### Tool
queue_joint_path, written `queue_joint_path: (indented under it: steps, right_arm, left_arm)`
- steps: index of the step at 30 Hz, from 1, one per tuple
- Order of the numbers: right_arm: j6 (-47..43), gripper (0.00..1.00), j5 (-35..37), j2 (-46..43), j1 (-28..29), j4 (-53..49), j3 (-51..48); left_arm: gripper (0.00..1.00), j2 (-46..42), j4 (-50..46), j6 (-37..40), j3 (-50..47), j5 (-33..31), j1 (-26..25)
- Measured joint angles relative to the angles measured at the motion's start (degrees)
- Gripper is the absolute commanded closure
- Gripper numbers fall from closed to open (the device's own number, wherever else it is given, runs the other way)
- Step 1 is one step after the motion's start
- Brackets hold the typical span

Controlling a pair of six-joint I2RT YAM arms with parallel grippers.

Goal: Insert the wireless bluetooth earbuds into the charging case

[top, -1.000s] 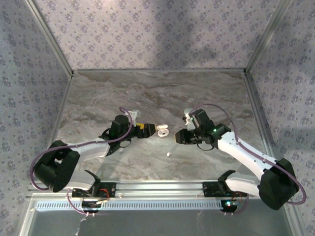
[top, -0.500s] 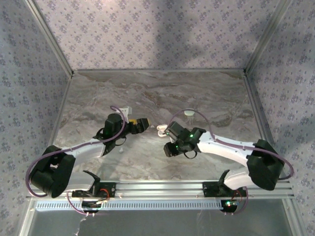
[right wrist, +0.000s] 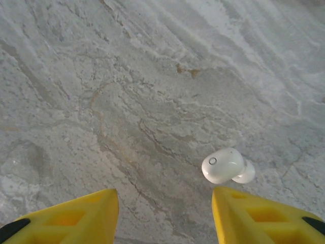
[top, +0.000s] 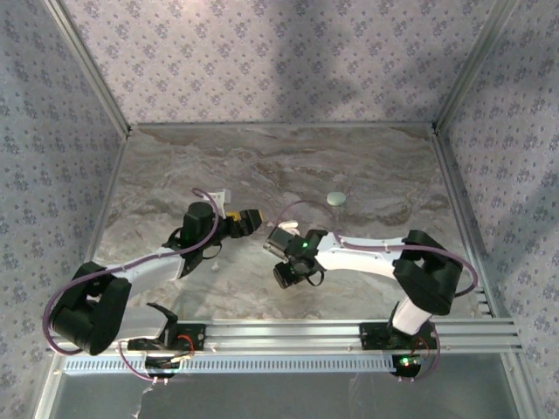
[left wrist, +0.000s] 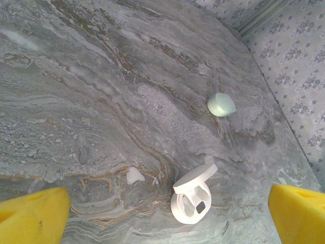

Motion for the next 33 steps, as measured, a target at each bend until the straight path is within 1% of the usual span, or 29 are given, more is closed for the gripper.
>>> queue_joint_path:
  steps: [12,18,25,28,29,33]
  right_arm:
    - [0.42,0.44,2.38,5.20,0.87,-2.75,4.85]
    - [0.83,0.45,3.74,6.47,-0.90,-3.15,7.28]
    - [0.79,0.45,4.44,6.60,-3.39,-3.45,7.52]
    - [0.59,0.42,3.80,6.60,-4.31,-3.32,7.45]
    - [0.59,0.40,3.28,6.60,-4.72,-3.13,7.28]
    - [0.15,0.35,1.29,6.60,-5.90,-2.75,6.16]
  left_arm:
    - [0.00,-0.33,-0.02,0.00,0.00,0.00,0.00]
    - [0.00,-0.33,-0.09,-0.02,0.00,0.00,0.28]
    - [0.00,-0.33,-0.09,-0.20,0.00,0.00,0.37]
    - [0.00,-0.33,-0.09,-0.22,-0.02,0.00,0.37]
    - [0.00,-0.33,-0.09,-0.22,-0.02,0.00,0.37]
    - [0.00,-0.33,-0.09,-0.42,-0.02,0.00,0.39]
